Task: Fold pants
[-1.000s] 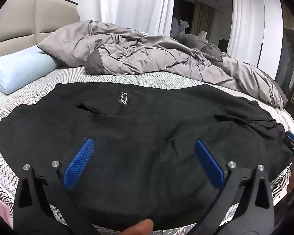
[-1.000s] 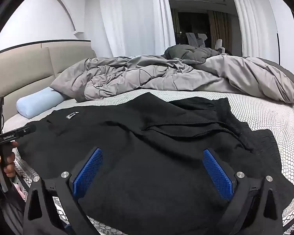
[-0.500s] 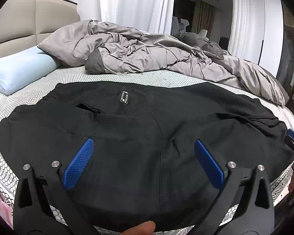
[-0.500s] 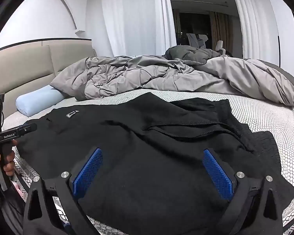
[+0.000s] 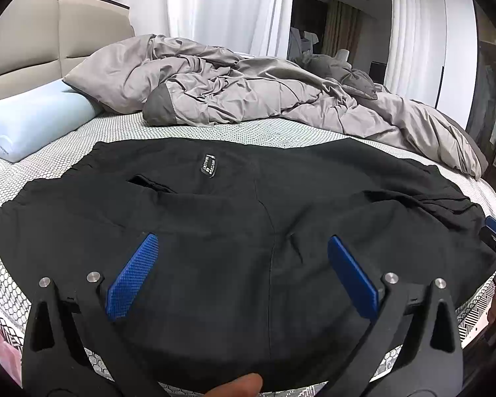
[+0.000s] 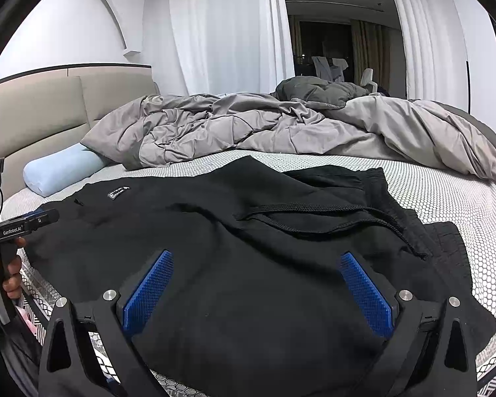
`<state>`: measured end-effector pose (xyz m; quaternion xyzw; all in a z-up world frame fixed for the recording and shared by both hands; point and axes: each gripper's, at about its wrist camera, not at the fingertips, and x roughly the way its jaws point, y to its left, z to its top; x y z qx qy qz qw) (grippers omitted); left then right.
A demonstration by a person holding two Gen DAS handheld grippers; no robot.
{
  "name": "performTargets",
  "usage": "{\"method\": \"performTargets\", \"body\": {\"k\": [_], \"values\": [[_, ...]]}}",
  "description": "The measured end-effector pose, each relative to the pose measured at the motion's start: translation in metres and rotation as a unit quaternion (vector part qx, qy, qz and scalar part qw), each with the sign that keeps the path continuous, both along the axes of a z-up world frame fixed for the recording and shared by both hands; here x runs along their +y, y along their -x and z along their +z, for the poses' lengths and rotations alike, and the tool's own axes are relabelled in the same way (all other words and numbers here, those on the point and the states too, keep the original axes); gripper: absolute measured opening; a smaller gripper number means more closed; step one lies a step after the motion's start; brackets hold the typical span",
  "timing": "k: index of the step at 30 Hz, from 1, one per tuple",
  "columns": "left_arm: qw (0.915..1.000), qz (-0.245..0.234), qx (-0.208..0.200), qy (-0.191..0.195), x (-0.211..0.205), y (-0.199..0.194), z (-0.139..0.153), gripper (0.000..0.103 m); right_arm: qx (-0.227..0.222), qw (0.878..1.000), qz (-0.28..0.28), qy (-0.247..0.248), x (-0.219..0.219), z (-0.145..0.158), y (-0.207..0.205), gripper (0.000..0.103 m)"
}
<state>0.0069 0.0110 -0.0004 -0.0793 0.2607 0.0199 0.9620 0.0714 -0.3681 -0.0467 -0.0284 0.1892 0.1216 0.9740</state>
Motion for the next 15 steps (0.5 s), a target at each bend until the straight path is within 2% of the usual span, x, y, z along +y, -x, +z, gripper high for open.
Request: {"method": "performTargets", "body": {"k": [15], "values": [[1.0,0.0,0.001,-0.003,-0.0017,-0.0006,-0.0004,0.102,-0.002,1.0,-0.001,0.0,0.0012,-0.0002,0.0006,0.103]]}}
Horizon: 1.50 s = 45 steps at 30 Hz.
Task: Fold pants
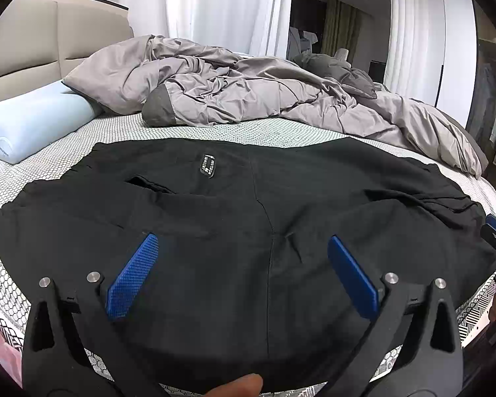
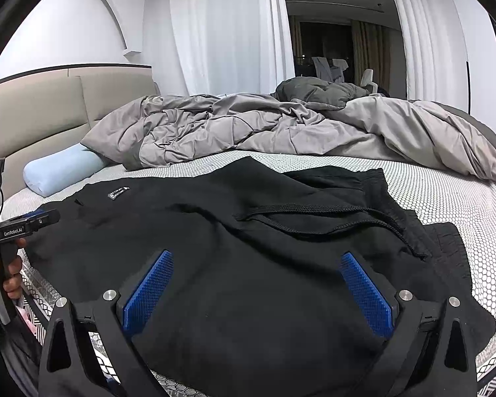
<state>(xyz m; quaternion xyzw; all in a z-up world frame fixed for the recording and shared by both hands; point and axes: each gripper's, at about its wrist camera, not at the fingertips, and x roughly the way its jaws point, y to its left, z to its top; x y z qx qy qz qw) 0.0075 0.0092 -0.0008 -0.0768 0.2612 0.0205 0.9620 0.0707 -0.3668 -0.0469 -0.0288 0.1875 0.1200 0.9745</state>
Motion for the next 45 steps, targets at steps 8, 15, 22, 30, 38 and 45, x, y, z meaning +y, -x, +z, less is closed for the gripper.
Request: {"method": "performTargets", "body": {"k": [8,15,22,30,38,45], "values": [[1.0,0.0,0.0,-0.002,0.0,0.0,0.0004,0.102,-0.001,1.0,-0.001,-0.001,-0.0007,0.0003,0.001,0.103],[1.0,0.0,0.0,-0.002,-0.0009,0.0001,0.0005,0.102,-0.002,1.0,-0.002,-0.002,-0.0033,0.0017,0.0,0.103],[1.0,0.0,0.0,-0.003,-0.001,0.0002,0.0005,0.102,-0.002,1.0,-0.001,-0.001,-0.0038,0.0018,-0.0006,0.103],[1.0,0.0,0.0,-0.004,-0.0017,0.0002,0.0004,0.102,-0.002,1.0,-0.001,-0.002,-0.0042,0.0018,-0.0002,0.103],[1.0,0.0,0.0,-0.004,-0.002,0.0002,0.0004,0.102,-0.001,1.0,-0.002,-0.002,-0.0051,0.0018,-0.0003,0.103],[1.0,0.0,-0.002,0.002,-0.0013,-0.0003,0.0014,0.102,0.008,1.0,-0.012,-0.002,-0.0066,-0.0006,-0.0055,0.103]]}}
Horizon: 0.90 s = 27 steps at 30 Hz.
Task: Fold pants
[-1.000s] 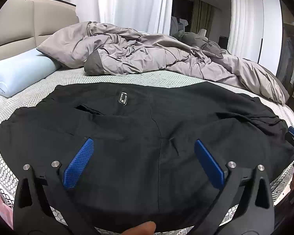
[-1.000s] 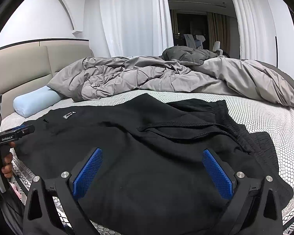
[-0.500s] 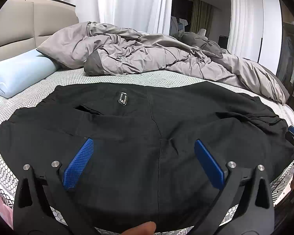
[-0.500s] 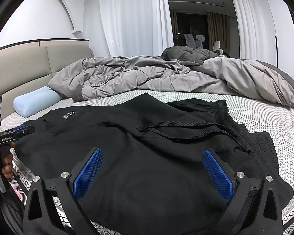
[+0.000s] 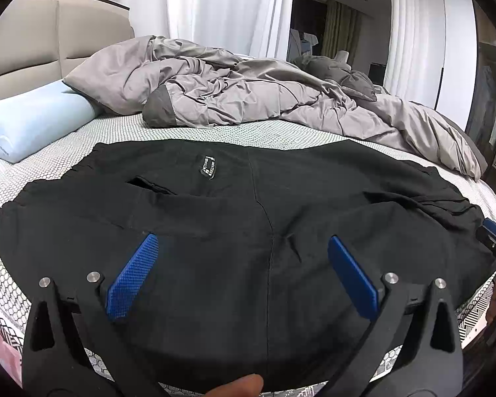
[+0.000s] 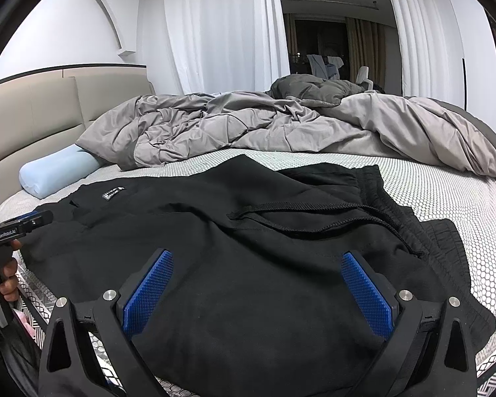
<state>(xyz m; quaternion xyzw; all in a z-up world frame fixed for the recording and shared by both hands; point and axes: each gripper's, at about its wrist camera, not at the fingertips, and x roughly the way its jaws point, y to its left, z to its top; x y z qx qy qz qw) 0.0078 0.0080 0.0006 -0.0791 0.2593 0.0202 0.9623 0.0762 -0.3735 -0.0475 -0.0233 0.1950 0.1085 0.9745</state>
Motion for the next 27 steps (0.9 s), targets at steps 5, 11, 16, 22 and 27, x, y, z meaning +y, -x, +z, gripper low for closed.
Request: {"method": "performTargets", "body": {"k": [5,11,16,22,27], "values": [[1.0,0.0,0.003,-0.006,-0.002,0.0,0.001,0.102,0.001,1.0,-0.004,-0.013,-0.005,0.002,0.0,0.103],[0.9998,-0.018,0.004,-0.005,-0.007,-0.007,0.005,0.102,0.014,0.999,-0.002,-0.044,-0.023,0.009,-0.009,0.103],[0.9989,-0.042,-0.013,-0.019,-0.02,-0.026,0.025,0.102,0.039,0.999,-0.023,0.011,-0.03,0.023,-0.027,0.103],[0.9985,-0.053,0.012,0.002,-0.029,-0.077,0.044,0.102,0.095,0.994,-0.051,-0.028,-0.068,0.039,-0.072,0.103],[0.9972,-0.067,0.035,0.003,-0.035,-0.125,0.045,0.102,0.172,0.978,-0.077,-0.092,-0.11,0.043,-0.142,0.093]]}}
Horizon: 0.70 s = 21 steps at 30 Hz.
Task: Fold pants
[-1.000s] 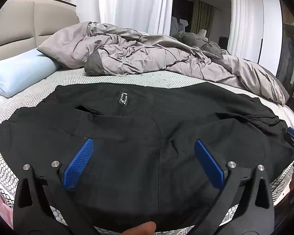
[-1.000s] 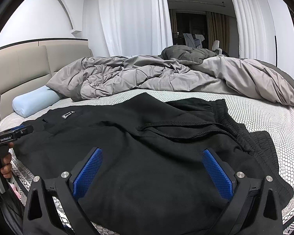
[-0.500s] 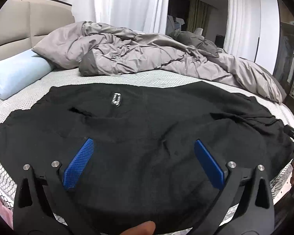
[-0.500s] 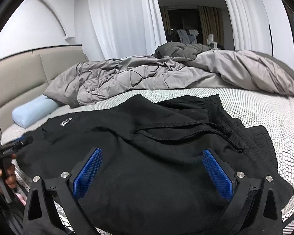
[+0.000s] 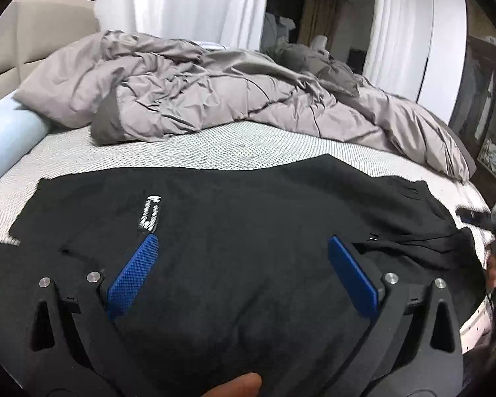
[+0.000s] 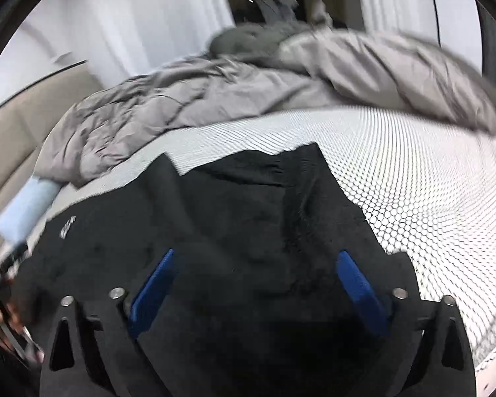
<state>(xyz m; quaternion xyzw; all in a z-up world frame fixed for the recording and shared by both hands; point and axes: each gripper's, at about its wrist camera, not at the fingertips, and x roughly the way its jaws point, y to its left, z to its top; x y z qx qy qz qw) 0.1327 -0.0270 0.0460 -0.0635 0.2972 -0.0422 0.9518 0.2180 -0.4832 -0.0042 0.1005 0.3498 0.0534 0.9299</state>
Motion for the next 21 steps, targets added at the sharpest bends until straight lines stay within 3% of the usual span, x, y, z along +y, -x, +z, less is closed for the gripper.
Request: {"method": "performTargets", "body": {"k": [2,6,8,9,10,11,14,17,18,19,21], "values": [[0.9998,0.01,0.004,-0.016,0.002,-0.014,-0.005,0.102,0.026,0.999,-0.012,-0.02,-0.014,-0.002,-0.033,0.092],[0.9992,0.023,0.025,-0.022,0.015,-0.021,-0.025,0.102,0.06,0.996,-0.032,-0.053,-0.032,-0.01,-0.084,0.077],[0.9988,0.033,0.027,-0.024,0.025,-0.014,-0.033,0.102,0.083,0.994,-0.029,-0.068,-0.037,-0.017,-0.104,0.062],[0.9985,0.037,0.026,-0.03,0.029,-0.01,-0.036,0.102,0.106,0.993,-0.022,-0.053,-0.036,-0.021,-0.115,0.043],[0.9981,0.042,0.023,-0.038,0.033,-0.008,-0.037,0.102,0.114,0.993,-0.018,-0.039,-0.038,-0.023,-0.124,0.015],[0.9977,0.049,0.021,-0.041,0.037,-0.004,-0.039,0.102,0.116,0.993,-0.016,-0.023,-0.038,-0.023,-0.129,0.011],[0.9969,0.064,0.019,-0.041,0.051,0.002,-0.042,0.102,0.077,0.996,-0.04,0.023,-0.042,-0.009,-0.135,0.008],[0.9963,0.077,0.021,-0.03,0.065,0.007,-0.043,0.102,-0.009,0.991,-0.121,0.056,-0.059,0.01,-0.133,0.009],[0.9961,0.081,0.021,-0.029,0.067,0.008,-0.043,0.102,-0.013,0.99,-0.137,0.043,-0.069,0.009,-0.136,0.017],[0.9956,0.087,0.02,-0.029,0.07,0.009,-0.042,0.102,0.001,0.989,-0.145,0.039,-0.072,0.007,-0.138,0.034],[0.995,0.093,0.019,-0.029,0.074,0.014,-0.04,0.102,0.029,0.986,-0.162,0.014,-0.082,0.009,-0.13,0.046]]}}
